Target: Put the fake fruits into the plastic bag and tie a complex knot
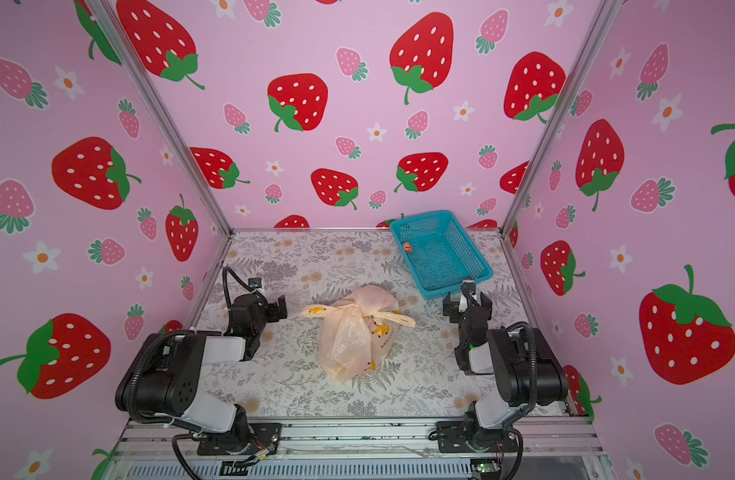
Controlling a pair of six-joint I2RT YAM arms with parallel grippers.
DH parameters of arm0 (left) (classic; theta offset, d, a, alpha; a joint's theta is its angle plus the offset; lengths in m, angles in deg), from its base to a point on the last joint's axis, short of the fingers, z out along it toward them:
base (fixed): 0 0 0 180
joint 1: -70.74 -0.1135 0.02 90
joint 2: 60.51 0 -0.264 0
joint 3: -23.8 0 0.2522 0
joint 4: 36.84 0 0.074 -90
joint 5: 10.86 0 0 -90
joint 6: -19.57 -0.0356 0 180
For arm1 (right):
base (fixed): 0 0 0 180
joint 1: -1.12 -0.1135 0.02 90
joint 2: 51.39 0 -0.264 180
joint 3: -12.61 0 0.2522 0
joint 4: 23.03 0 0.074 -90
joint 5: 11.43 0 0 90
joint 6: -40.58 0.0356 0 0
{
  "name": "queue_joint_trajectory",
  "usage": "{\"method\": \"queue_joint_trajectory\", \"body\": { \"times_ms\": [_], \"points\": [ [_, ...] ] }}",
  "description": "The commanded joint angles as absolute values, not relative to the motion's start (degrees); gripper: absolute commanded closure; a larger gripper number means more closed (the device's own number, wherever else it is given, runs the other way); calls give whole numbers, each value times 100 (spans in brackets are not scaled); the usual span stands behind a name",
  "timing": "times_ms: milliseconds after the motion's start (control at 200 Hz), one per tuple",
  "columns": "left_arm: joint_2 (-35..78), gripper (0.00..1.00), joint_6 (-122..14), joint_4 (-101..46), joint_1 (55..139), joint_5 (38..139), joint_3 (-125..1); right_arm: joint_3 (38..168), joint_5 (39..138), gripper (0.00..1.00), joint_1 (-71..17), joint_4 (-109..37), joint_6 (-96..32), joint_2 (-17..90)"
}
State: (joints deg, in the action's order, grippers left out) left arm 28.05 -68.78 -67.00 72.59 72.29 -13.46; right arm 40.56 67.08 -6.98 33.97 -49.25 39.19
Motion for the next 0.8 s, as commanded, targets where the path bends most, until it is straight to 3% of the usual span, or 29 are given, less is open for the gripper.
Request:
{"method": "queue_joint_trajectory", "body": {
  "times_ms": [0, 795],
  "points": [
    [2813, 1, -6944, -6808, 7219, 7282, -1536, 4149, 6723, 0, -664, 3563, -4924, 3887],
    [2824, 1, -6914, -6725, 7146, 7466, -1589, 4149, 6723, 0, -670, 3554, -4924, 3890]
  ]
}}
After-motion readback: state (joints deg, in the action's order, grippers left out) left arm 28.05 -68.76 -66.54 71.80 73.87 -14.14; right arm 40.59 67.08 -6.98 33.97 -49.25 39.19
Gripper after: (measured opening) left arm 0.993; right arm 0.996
